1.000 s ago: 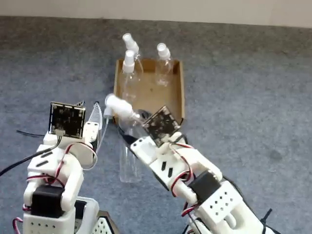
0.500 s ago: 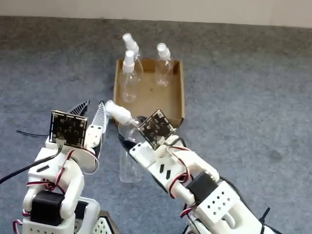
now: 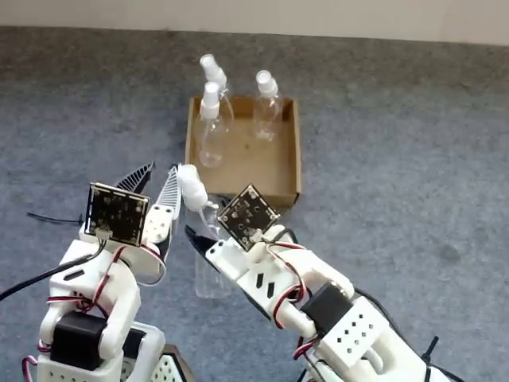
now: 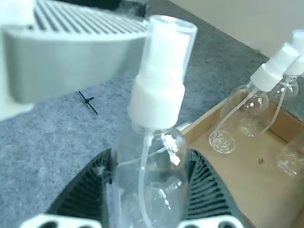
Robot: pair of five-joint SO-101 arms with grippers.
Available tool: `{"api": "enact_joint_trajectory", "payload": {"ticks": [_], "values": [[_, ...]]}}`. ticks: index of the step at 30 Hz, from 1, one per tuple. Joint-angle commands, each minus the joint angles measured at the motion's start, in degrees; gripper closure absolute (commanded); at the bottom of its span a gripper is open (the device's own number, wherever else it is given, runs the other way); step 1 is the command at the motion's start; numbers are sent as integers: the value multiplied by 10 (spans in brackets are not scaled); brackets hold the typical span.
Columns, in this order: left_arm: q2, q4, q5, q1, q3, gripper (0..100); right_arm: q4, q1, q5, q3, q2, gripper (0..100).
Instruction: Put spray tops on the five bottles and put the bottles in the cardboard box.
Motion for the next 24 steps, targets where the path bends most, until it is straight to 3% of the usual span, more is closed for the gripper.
{"api": "enact_joint_trajectory", "payload": {"ticks": [1, 8, 13, 16, 24], "values": [[-4, -7, 3, 6, -4, 902, -16, 44, 3, -11, -1, 994], [-5, -6, 6, -75, -2, 901, -16, 89, 3, -80, 3, 994], [-5, 18, 6, -80, 7, 899, -16, 128, 3, -132, 6, 994], [-5, 34, 6, -79, 7, 843, -16, 142, 3, -158, 33, 994], [-5, 55, 2, 50, 51, 787, -17, 148, 2, -301, 175, 994]]}}
